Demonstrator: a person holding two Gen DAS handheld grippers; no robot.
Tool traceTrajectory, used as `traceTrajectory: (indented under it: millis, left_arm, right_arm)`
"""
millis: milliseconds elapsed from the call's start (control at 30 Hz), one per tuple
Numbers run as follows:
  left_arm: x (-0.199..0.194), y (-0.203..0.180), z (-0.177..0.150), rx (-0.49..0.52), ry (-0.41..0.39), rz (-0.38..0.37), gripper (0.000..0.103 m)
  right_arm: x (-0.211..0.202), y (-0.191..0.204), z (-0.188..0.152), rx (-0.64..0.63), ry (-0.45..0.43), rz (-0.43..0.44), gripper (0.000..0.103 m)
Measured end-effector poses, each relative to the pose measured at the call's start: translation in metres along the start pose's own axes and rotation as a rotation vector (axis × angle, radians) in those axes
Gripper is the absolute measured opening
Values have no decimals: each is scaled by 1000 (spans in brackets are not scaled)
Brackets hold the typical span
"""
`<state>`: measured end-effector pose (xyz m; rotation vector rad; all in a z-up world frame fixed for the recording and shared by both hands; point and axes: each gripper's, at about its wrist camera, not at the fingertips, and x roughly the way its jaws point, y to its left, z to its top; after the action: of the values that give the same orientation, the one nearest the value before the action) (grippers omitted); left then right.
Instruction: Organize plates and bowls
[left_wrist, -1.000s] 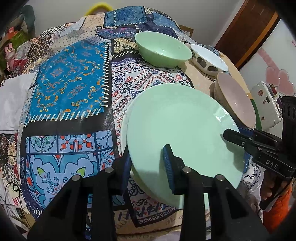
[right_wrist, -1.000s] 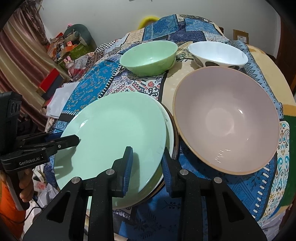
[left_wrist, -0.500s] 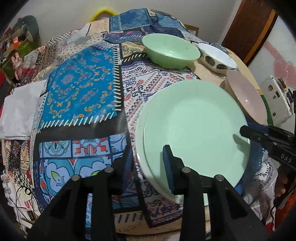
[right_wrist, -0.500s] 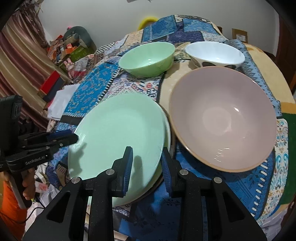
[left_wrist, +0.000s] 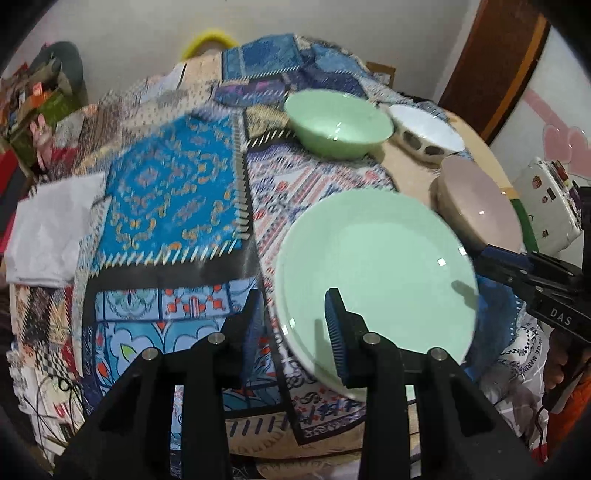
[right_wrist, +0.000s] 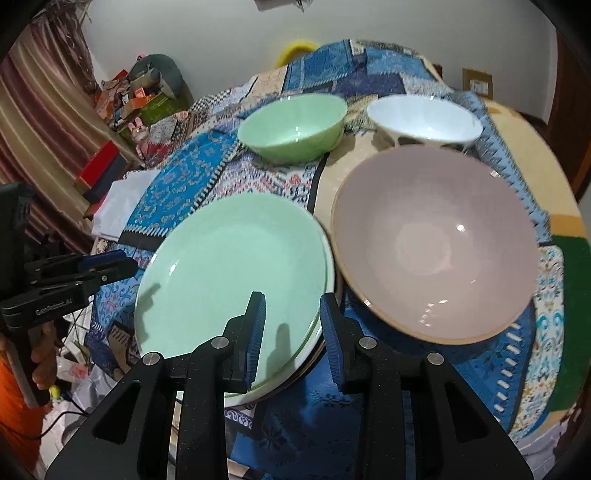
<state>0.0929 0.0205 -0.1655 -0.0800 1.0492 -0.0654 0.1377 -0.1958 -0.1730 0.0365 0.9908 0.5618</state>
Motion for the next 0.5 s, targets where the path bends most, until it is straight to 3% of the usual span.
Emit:
traceTrajectory:
  millis: [133, 300, 433, 500]
  left_arm:
    - [-16, -16, 10, 22, -39, -21, 34]
    - [-32, -42, 28, 57, -112, -37, 52]
    - [-38, -62, 43, 83, -160, -51, 63]
    - [-37, -72, 50, 92, -171, -66, 69]
  right_arm:
    - [-19, -5, 7, -7, -57, -30, 29]
    - [-41, -16, 13, -14, -124, -89, 33]
    - [-54, -29, 15, 9, -167, -131, 48]
    - [-59, -38, 16, 22, -185, -155, 50]
